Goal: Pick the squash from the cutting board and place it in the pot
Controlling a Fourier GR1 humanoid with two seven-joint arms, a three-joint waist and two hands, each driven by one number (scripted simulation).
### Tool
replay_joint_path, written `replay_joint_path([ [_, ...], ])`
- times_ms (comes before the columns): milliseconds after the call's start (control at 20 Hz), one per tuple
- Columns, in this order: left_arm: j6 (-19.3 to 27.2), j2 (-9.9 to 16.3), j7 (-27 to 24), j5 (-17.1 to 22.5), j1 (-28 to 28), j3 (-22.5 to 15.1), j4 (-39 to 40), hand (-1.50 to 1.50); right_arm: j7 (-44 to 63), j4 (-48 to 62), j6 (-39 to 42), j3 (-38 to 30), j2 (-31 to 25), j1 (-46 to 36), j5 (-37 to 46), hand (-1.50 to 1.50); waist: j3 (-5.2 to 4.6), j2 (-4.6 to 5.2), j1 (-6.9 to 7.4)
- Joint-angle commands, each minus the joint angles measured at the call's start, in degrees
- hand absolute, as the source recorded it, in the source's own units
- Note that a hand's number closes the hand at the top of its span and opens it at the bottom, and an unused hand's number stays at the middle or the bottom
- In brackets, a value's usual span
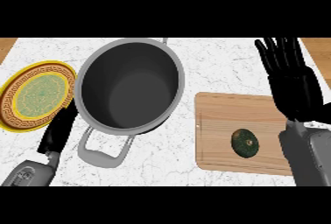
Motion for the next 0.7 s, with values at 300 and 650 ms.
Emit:
replay_joint_path([
  [300, 4.34, 3.73, 4.05, 0.35, 3.29, 7.28, 4.97, 0.00, 7.73, 8.25, -21.48, -0.46, -15.02, 11.41, 29.96, 1.50, -1.94, -0.41, -1.67],
  [650, 4.49, 4.42, 9.67, 3.15, 4.06, 10.13, 5.77, 0.00, 6.25, 2.80, -55.27, 0.69, 0.75, 20.46, 47.70, -1.50, 0.27, -1.85, -0.65],
])
